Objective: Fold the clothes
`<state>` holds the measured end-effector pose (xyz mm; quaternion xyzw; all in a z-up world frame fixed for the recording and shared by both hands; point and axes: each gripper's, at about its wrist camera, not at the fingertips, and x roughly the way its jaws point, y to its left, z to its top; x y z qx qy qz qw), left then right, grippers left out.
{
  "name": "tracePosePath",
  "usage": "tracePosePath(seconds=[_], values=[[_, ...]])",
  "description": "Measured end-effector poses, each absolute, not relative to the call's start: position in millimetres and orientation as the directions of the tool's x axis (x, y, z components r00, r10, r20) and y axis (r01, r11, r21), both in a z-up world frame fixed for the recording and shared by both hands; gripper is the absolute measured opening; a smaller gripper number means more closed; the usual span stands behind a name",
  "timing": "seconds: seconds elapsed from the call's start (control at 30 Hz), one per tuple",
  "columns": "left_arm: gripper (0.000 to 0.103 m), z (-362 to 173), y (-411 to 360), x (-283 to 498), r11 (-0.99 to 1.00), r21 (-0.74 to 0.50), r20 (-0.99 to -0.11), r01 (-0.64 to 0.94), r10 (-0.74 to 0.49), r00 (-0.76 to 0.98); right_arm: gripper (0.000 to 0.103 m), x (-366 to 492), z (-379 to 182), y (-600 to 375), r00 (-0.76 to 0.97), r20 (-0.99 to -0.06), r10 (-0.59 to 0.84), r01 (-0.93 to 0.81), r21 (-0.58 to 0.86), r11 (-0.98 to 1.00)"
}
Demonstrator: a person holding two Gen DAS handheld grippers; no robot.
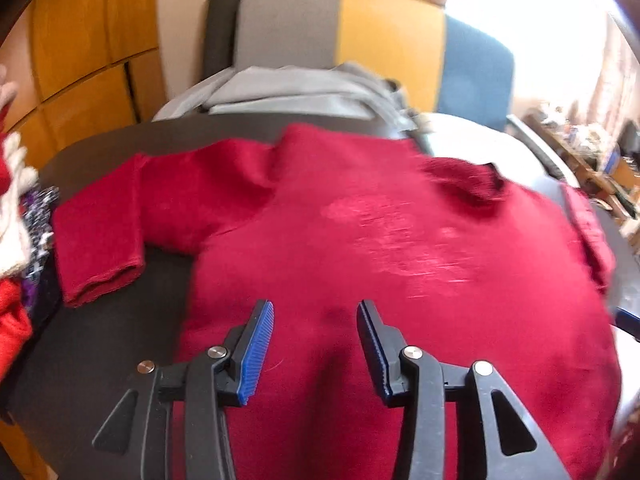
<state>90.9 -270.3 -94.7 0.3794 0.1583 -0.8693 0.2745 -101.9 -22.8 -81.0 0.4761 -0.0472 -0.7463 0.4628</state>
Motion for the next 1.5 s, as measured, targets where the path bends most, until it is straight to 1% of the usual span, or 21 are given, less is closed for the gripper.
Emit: tracePosePath(seconds=[0.07,0.13,0.17,0.23,0.3,0.33,0.47,0.6,0.67,0.7,0.73,0.77,0.8,0.87,1.0,1.13,1.27,1.5], values=[[0.045,-91.9,-255.6,81.9,-0.825,-0.053,-0.732,0.562,-0.351,-0.584,0.103,-115.3,-96.7,-40.8,-0.122,-0.716,-0.688,0.645,0.470,-0.603],[0.045,-96.1,-245.2,70.7,-0.850,-0.049,-0.740,0.524,-0.322,-0.590,0.103,-127.9,-112.2,-55.9,-0.153,-0.759,-0.633,0.648,0.407,-0.644],[0.045,-102.3,-243.6,67.1,-0.853,-0.053,-0.751,0.519,-0.308,-0.583,0.103,-129.3,-112.6,-59.4,-0.185,-0.751,-0.634,0.664,0.380,-0.644],[0.045,-114.2,-241.2,67.6,-0.851,-0.065,-0.758,0.522,-0.298,-0.580,0.103,-129.4,-116.1,-72.4,-0.254,-0.761,-0.597,0.706,0.276,-0.652],[0.045,-118.7,-237.7,74.3,-0.850,-0.072,-0.742,0.522,-0.304,-0.597,0.103,-127.6,-121.1,-84.1,-0.312,-0.770,-0.556,0.735,0.175,-0.655],[0.045,-119.9,-237.3,76.2,-0.849,-0.077,-0.736,0.523,-0.306,-0.604,0.103,-129.6,-121.0,-87.9,-0.324,-0.774,-0.544,0.738,0.153,-0.657],[0.045,-117.7,-234.2,71.3,-0.837,-0.082,-0.744,0.541,-0.310,-0.592,0.103,-130.9,-120.9,-88.9,-0.335,-0.777,-0.533,0.744,0.129,-0.655],[0.045,-116.8,-233.4,53.7,-0.836,-0.125,-0.746,0.535,-0.276,-0.606,0.103,-139.1,-118.1,-72.8,-0.293,-0.756,-0.585,0.745,0.203,-0.636],[0.046,-119.4,-236.3,43.0,-0.832,-0.147,-0.747,0.535,-0.261,-0.611,0.103,-139.6,-117.0,-70.3,-0.260,-0.760,-0.595,0.761,0.218,-0.611],[0.046,-120.4,-236.5,40.1,-0.833,-0.151,-0.744,0.533,-0.260,-0.616,0.103,-139.2,-116.2,-68.6,-0.248,-0.764,-0.596,0.772,0.217,-0.598],[0.050,-121.2,-235.2,39.9,-0.836,-0.146,-0.737,0.528,-0.264,-0.622,0.103,-138.7,-114.4,-65.3,-0.243,-0.764,-0.597,0.778,0.214,-0.590],[0.051,-121.8,-235.3,40.4,-0.838,-0.152,-0.731,0.524,-0.261,-0.630,0.098,-139.4,-112.2,-61.9,-0.245,-0.762,-0.600,0.777,0.216,-0.592],[0.052,-122.5,-236.9,41.6,-0.837,-0.170,-0.727,0.520,-0.250,-0.639,0.086,-138.8,-109.7,-57.8,-0.250,-0.760,-0.600,0.775,0.214,-0.594],[0.052,-123.7,-240.3,44.1,-0.834,-0.205,-0.719,0.512,-0.227,-0.657,0.075,-140.0,-102.2,-47.3,-0.274,-0.761,-0.588,0.769,0.194,-0.609],[0.055,-123.5,-240.1,46.7,-0.834,-0.224,-0.713,0.504,-0.213,-0.668,0.074,-168.9,-78.1,-21.8,-0.417,-0.744,-0.521,0.695,0.109,-0.711],[0.057,-122.9,-236.4,47.5,-0.837,-0.223,-0.711,0.500,-0.211,-0.671,0.074,-236.5,-53.9,-13.8,-0.523,-0.727,-0.445,0.565,0.095,-0.819],[0.058,-123.2,-236.4,48.7,-0.836,-0.233,-0.708,0.497,-0.205,-0.676,0.075,-309.9,-47.1,-29.3,-0.547,-0.760,-0.353,0.454,0.085,-0.887],[0.062,-123.7,-232.6,49.8,-0.840,-0.222,-0.711,0.495,-0.208,-0.672,0.075,-404.8,-72.6,-61.2,-0.524,-0.821,-0.227,0.356,0.031,-0.934]])
